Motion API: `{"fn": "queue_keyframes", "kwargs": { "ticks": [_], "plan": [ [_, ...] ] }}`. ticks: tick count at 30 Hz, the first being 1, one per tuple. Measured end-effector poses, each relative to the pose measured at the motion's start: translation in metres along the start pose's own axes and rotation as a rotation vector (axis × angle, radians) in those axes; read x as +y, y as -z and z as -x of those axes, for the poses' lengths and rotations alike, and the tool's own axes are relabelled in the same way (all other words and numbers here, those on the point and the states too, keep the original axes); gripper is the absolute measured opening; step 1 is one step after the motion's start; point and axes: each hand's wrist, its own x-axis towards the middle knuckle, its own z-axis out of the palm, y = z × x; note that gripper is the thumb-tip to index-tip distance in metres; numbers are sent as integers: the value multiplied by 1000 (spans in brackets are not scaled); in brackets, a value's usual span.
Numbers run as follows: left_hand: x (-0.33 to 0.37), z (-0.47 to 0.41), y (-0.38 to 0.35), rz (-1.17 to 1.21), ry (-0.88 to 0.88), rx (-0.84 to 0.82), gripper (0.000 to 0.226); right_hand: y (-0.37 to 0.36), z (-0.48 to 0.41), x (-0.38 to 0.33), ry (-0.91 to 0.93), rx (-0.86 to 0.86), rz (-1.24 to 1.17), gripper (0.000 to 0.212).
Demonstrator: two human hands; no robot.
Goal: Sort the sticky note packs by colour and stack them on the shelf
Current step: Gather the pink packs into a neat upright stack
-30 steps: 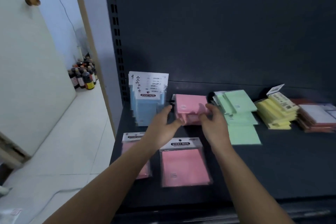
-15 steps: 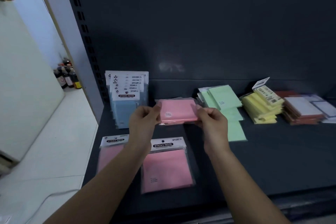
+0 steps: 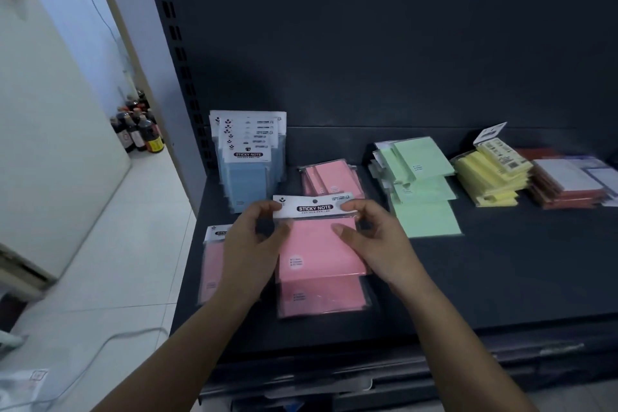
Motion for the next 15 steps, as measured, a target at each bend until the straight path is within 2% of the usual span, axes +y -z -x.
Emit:
{"fn": "queue_keyframes", "kwargs": {
  "ticks": [3,6,11,13,15],
  "plan": [
    [-1,4,9,-266,-71,-74,24,3,3,2,-44,-27,120,28],
    [-4,8,14,-399,-103,-120,19,0,7,7,-84,-68,310,35],
    [0,12,13,-607,-218,-152,24,-3,12,0,-27,-53,818,56],
    [4,13,13,-673,-243,-139,28,-2,11,-2,6,3,865,51],
    [8,10,9,-688,-274,-138,35,-2,6,-4,64,104,723,34]
  ]
}}
